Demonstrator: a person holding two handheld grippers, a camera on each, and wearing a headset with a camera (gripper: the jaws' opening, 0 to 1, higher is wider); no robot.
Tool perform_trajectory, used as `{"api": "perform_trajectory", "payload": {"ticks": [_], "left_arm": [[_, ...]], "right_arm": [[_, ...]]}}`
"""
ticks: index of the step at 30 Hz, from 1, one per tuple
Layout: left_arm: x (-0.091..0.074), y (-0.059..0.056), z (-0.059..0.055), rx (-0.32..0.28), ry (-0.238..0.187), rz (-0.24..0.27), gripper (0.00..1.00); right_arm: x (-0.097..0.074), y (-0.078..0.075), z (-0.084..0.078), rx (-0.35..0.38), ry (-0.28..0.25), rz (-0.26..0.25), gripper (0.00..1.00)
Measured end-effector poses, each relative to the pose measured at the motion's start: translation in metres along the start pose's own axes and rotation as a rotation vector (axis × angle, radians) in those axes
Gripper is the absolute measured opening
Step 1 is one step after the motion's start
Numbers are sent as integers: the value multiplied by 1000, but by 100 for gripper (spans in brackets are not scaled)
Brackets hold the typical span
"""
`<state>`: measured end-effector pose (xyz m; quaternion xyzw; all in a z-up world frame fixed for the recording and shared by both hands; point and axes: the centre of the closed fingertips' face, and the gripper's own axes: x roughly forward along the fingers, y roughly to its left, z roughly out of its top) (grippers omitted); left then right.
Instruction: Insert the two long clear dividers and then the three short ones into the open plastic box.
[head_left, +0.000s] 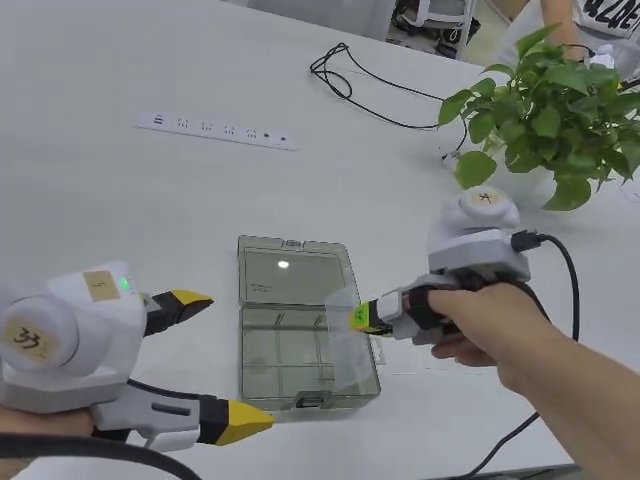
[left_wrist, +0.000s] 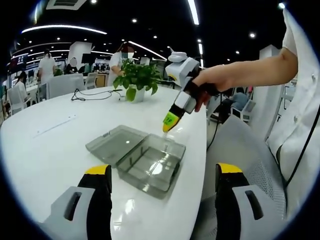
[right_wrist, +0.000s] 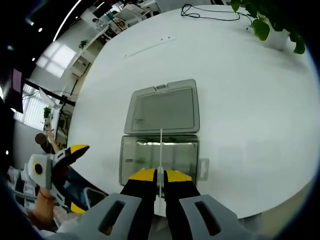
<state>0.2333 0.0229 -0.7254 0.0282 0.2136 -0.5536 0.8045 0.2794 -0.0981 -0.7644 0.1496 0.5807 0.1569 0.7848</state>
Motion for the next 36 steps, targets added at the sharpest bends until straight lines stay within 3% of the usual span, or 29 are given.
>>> {"api": "perform_trajectory", "payload": {"ticks": [12, 36], "left_arm": [[1, 0, 1, -16, -10, -3, 86], [3, -2, 1, -37, -14, -8, 85]], "right_arm": [[12, -14, -3, 16, 36, -34, 6], [24, -16, -8, 12, 57, -51, 6]]}}
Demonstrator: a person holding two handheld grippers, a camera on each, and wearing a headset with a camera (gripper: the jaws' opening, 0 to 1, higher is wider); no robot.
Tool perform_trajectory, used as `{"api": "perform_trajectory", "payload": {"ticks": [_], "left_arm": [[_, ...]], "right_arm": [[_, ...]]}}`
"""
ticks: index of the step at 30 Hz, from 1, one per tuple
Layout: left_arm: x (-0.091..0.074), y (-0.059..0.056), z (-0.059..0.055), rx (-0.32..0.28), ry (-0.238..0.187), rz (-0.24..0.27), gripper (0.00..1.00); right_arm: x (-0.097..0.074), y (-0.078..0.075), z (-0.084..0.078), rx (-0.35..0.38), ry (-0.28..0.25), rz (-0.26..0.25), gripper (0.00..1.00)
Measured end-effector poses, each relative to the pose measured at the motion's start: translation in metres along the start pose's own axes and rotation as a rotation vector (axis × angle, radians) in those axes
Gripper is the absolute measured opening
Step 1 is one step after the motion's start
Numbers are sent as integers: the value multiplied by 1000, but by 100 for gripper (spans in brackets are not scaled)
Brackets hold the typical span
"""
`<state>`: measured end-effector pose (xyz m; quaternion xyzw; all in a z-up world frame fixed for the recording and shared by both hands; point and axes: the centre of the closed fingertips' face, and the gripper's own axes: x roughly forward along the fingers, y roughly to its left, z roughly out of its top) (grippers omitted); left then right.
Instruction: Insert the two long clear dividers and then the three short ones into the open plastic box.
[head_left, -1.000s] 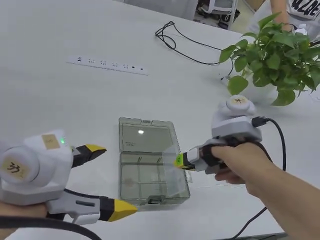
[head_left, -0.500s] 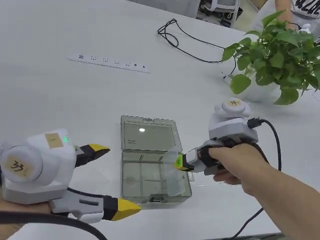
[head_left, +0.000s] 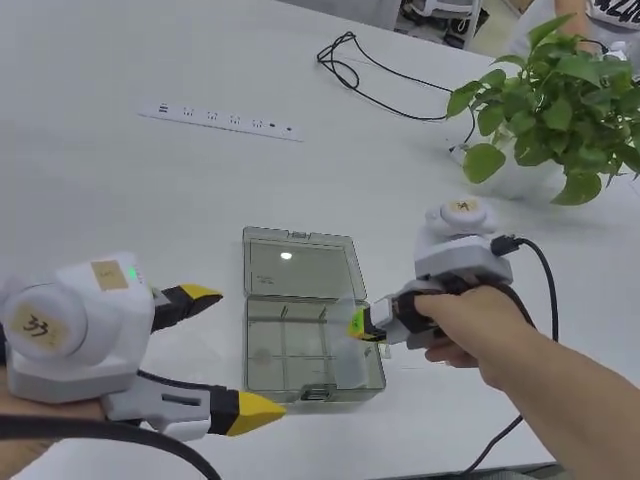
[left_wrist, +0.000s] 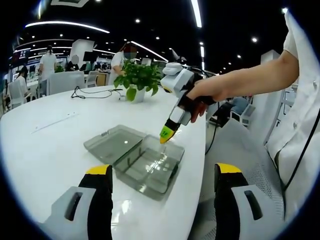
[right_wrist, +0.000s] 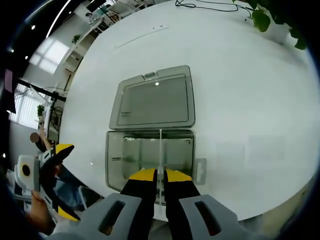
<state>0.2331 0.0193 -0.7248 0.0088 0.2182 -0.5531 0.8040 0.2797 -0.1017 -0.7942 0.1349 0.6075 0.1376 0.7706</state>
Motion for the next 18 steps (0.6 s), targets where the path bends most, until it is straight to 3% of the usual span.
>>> {"api": "perform_trajectory", "payload": {"ticks": [18], "left_arm": [[2, 0, 0, -6, 1, 0, 85]], "right_arm": [[-2, 2, 3, -1, 15, 9, 6]]}}
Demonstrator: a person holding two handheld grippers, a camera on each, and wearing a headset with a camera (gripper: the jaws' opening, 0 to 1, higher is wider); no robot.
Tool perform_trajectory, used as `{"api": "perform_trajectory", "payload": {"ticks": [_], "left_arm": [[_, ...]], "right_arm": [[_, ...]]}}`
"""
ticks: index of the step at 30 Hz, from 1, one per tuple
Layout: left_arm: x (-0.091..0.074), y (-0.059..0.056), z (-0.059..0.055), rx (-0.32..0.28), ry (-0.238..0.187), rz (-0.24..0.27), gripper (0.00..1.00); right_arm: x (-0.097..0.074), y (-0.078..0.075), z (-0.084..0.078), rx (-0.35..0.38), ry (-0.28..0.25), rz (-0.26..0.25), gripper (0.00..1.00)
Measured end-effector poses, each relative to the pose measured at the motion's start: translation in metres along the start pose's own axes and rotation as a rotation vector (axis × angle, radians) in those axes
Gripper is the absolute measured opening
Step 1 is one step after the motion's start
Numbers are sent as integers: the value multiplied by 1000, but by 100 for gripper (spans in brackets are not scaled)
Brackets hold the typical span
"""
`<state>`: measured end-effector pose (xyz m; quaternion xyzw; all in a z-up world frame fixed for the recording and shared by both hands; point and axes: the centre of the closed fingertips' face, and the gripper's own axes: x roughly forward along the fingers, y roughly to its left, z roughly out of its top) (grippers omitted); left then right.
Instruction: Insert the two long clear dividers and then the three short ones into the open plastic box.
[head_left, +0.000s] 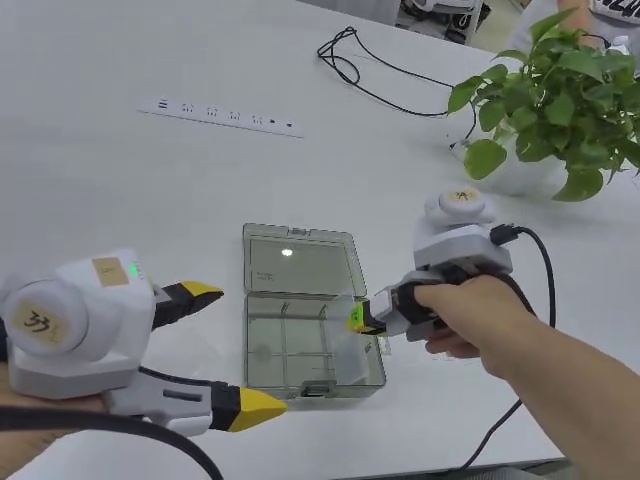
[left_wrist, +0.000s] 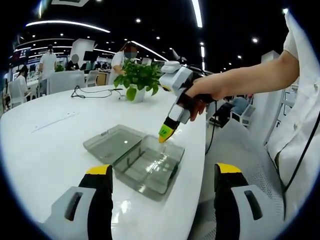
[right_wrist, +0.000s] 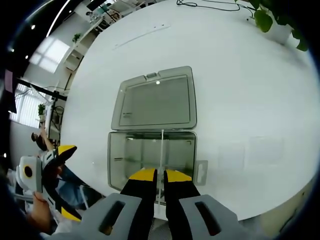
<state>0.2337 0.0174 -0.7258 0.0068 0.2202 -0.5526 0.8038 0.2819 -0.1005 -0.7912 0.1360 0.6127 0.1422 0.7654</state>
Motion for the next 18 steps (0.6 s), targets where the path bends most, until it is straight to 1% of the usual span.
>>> {"api": "perform_trajectory", "payload": {"ticks": [8, 17, 18], "left_arm": [[1, 0, 0, 0, 1, -2, 85], [1, 0, -1, -2, 7, 0, 85], [1, -1, -1, 0, 7, -1, 85]], "right_arm": [[0, 1, -1, -8, 1, 0, 6], [2, 3, -1, -63, -2, -15, 6], [2, 4, -2, -77, -3, -20, 6]]}}
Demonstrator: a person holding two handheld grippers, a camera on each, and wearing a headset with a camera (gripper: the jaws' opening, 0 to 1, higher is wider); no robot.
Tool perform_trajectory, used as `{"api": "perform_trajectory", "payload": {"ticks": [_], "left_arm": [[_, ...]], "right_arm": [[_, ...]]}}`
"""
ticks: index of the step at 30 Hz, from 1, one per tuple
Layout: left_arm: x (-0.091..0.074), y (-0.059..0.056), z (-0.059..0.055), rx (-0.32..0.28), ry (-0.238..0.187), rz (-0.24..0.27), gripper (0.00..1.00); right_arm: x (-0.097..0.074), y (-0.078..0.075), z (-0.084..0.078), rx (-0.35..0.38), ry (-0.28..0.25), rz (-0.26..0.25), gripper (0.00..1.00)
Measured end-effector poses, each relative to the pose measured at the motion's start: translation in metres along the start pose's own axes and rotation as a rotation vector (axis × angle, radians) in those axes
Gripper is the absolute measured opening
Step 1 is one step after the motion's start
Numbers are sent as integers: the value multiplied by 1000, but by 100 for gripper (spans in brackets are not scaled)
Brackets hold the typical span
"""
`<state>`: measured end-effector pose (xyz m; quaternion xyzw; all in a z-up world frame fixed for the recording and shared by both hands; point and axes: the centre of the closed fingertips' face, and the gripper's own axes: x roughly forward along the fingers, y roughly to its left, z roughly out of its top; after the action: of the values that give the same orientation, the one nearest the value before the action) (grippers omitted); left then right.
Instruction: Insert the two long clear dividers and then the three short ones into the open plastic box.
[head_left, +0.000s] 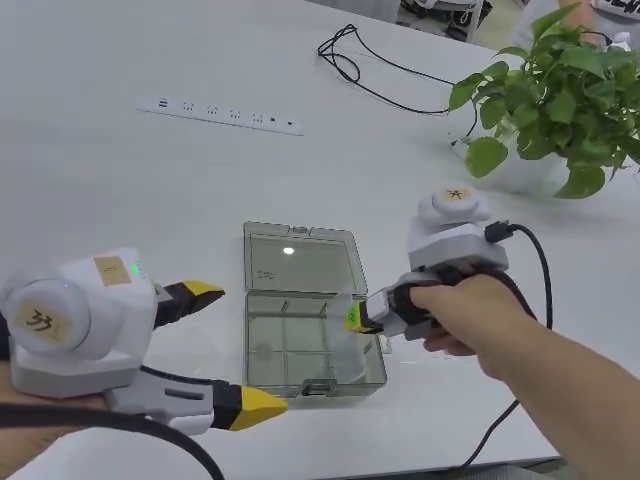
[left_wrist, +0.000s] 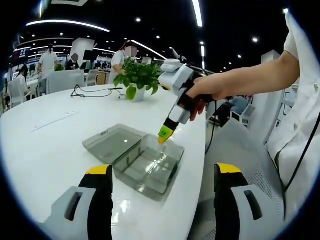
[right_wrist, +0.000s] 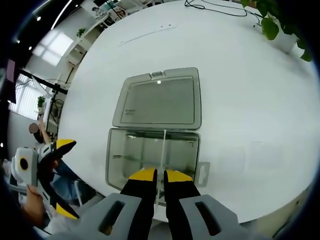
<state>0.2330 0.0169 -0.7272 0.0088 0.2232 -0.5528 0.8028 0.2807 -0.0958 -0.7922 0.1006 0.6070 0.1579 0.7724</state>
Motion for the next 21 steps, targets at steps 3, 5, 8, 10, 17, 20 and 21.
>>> {"api": "perform_trajectory", "payload": {"ticks": [3, 5, 8, 10, 17, 20, 21], "left_arm": [[0, 0, 0, 0, 0, 0, 85], [0, 0, 0, 2, 3, 0, 85], [0, 1, 0, 3, 4, 0, 85], [0, 1, 0, 3, 7, 0, 85], [-1, 2, 0, -2, 7, 5, 85], [-1, 2, -1, -2, 12, 7, 85], [-1, 2, 0, -3, 11, 8, 85]], "right_arm": [[2, 3, 0, -22, -5, 3, 7], [4, 5, 0, -32, -8, 6, 7], [7, 6, 0, -49, -10, 11, 7], [10, 6, -1, -60, -8, 13, 8], [16, 5, -3, -64, -13, 26, 8], [19, 4, -4, -69, -15, 34, 8], [20, 4, -4, -73, -16, 35, 8]]}}
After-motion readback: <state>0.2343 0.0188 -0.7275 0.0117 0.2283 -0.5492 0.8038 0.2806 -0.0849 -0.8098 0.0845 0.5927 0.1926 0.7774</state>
